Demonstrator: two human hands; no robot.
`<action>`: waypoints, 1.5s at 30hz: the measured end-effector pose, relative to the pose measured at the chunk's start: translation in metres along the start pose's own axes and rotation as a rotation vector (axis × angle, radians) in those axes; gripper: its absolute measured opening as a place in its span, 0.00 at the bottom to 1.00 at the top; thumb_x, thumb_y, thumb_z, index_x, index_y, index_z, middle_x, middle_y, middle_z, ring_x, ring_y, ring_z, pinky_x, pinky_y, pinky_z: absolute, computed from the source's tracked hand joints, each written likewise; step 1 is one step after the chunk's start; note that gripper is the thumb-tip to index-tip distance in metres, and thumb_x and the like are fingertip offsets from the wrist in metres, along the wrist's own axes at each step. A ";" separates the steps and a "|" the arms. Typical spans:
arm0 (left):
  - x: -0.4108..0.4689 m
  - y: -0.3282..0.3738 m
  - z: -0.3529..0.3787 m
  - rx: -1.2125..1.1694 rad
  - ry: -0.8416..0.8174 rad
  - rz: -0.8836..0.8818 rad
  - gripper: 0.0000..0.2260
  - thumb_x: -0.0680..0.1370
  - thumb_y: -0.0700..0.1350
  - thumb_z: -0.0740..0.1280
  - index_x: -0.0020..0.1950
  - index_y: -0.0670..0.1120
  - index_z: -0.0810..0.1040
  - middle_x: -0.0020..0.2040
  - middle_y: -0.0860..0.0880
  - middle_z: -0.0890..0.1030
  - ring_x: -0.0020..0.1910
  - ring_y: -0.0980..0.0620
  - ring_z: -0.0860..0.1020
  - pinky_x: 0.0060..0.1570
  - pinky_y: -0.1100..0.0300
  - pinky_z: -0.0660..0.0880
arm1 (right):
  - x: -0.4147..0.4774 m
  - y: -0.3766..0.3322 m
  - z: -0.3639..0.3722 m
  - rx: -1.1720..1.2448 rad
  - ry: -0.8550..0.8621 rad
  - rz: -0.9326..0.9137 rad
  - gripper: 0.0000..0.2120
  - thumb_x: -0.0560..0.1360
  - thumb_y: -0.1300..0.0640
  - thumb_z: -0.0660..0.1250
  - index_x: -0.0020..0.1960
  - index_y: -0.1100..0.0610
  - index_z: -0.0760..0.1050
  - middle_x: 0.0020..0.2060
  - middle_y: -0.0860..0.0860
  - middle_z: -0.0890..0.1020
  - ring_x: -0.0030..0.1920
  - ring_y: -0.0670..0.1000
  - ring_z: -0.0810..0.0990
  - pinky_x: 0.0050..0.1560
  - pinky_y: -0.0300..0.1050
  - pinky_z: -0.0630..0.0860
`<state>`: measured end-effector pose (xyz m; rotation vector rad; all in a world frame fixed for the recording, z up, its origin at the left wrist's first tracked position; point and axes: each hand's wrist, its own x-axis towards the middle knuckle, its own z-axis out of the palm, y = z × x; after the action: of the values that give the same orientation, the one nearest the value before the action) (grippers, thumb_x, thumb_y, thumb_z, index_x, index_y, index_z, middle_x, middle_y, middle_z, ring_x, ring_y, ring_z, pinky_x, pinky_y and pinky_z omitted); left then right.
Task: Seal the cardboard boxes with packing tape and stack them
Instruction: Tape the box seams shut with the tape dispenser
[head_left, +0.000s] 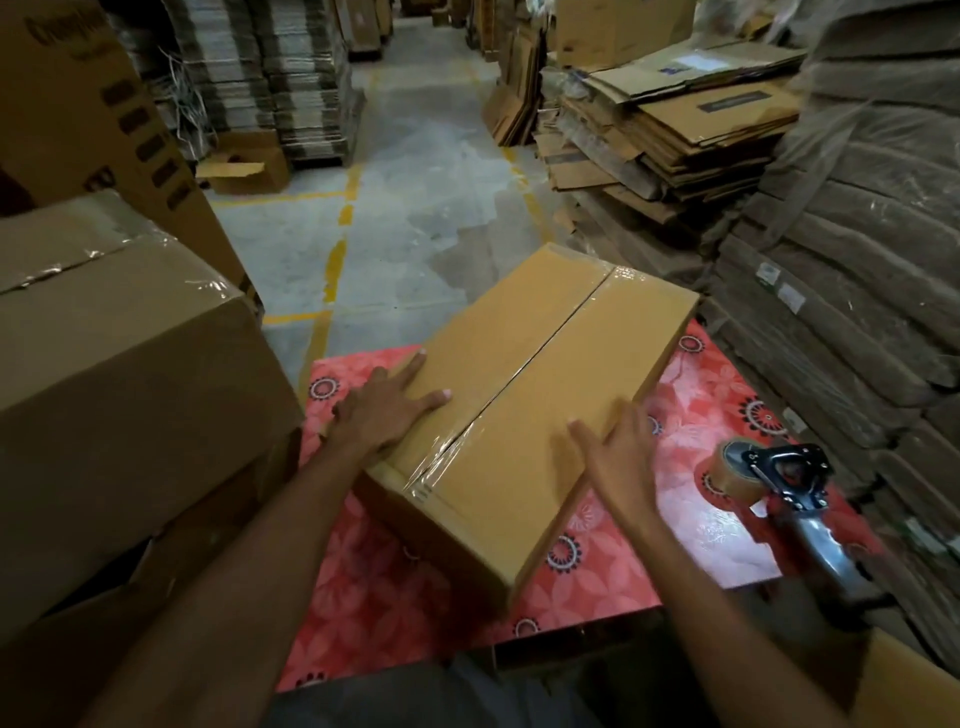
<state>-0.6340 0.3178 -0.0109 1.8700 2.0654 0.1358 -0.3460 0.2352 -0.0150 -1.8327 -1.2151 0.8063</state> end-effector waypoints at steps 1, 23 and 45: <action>-0.001 0.001 -0.001 -0.003 0.006 -0.008 0.44 0.60 0.87 0.45 0.75 0.76 0.45 0.78 0.42 0.64 0.76 0.36 0.64 0.70 0.35 0.62 | -0.029 0.006 0.007 -0.016 -0.091 -0.041 0.45 0.73 0.38 0.69 0.81 0.56 0.53 0.81 0.53 0.52 0.77 0.58 0.63 0.74 0.54 0.64; -0.163 0.173 0.043 0.209 0.218 0.230 0.17 0.82 0.57 0.60 0.57 0.47 0.81 0.52 0.45 0.82 0.53 0.43 0.81 0.51 0.53 0.75 | 0.000 0.079 -0.141 -0.673 0.035 -0.407 0.17 0.74 0.52 0.63 0.62 0.53 0.77 0.61 0.53 0.79 0.65 0.60 0.74 0.66 0.59 0.67; -0.202 0.276 0.113 0.604 0.145 0.061 0.36 0.83 0.65 0.45 0.74 0.34 0.65 0.67 0.33 0.73 0.62 0.37 0.74 0.58 0.45 0.75 | -0.008 0.144 -0.248 -0.647 -0.491 -0.759 0.30 0.74 0.38 0.70 0.74 0.39 0.69 0.76 0.38 0.67 0.79 0.43 0.55 0.80 0.61 0.47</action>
<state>-0.3238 0.1364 0.0055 2.3187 2.3257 -0.3941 -0.0797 0.1292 -0.0154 -1.4264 -2.5061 0.4410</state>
